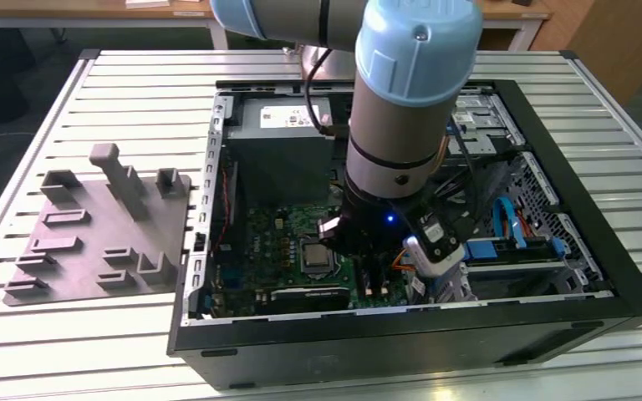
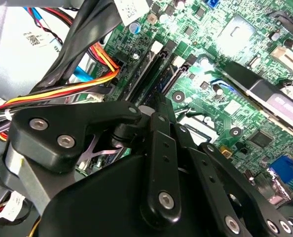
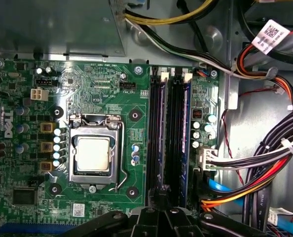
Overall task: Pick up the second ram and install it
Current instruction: 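Press down the second ram until it locks into place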
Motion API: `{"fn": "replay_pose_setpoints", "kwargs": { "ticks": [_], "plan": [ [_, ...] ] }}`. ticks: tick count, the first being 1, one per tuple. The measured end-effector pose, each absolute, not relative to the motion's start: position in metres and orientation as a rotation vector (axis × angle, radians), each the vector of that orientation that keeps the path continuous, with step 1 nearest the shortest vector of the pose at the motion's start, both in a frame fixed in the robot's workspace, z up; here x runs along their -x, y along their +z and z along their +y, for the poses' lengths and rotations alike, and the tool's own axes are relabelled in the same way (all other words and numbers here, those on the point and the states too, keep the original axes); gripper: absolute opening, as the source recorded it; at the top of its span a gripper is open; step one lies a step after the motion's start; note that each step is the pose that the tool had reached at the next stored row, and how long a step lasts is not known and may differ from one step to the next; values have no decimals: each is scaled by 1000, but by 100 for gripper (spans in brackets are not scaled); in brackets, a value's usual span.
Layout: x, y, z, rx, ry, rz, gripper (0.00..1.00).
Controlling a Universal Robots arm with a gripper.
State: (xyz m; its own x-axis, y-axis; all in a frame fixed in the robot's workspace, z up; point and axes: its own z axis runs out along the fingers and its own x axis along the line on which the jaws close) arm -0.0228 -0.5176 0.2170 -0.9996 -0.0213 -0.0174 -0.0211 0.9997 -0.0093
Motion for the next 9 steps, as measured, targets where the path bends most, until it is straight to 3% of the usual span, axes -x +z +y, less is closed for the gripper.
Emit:
{"fn": "replay_pose_setpoints", "kwargs": {
  "ticks": [9],
  "plan": [
    [23,231,-516,33,-14,3124,11]
  ]
}}
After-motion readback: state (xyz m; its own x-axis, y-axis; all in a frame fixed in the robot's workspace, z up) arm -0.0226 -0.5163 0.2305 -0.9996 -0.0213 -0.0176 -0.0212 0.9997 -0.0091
